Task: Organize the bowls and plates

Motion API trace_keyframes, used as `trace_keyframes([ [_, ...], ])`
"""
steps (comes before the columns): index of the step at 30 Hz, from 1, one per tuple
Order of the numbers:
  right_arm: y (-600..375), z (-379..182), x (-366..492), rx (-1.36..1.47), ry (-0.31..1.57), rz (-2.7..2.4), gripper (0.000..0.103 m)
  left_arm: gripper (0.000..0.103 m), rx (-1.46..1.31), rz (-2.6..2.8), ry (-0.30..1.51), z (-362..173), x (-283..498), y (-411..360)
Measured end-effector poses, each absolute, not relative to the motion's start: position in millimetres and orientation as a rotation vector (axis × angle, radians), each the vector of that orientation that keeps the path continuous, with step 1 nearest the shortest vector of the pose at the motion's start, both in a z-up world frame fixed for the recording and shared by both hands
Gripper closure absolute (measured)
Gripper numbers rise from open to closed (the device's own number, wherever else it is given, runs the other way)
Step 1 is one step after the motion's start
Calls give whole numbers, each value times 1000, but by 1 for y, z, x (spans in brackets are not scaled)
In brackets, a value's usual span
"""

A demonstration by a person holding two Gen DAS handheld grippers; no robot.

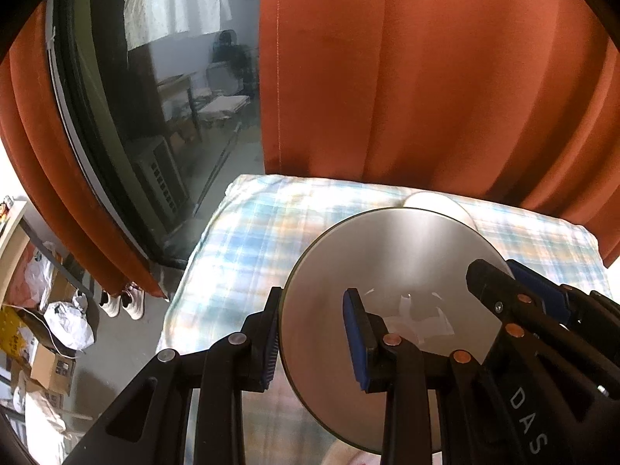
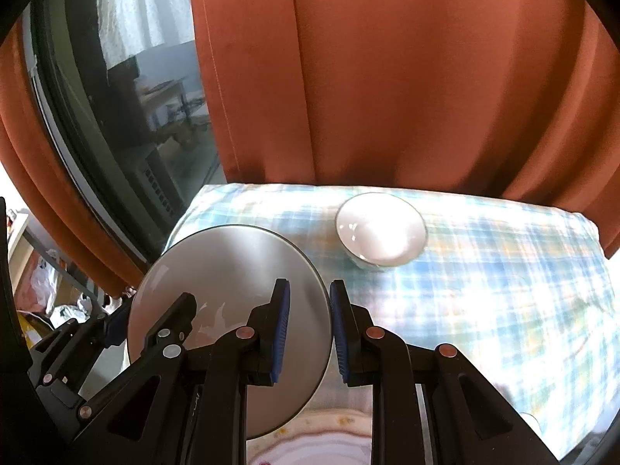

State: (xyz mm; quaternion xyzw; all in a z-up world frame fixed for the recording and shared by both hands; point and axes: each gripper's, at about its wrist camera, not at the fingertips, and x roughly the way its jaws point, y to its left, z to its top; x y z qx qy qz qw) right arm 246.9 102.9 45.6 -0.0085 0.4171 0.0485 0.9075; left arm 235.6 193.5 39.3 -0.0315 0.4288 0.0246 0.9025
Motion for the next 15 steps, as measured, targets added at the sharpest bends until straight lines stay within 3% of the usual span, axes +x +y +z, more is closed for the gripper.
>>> trace_keyframes([
  [15, 36, 55, 183, 7, 851, 121, 78, 73, -37, 69, 869, 51, 180, 125],
])
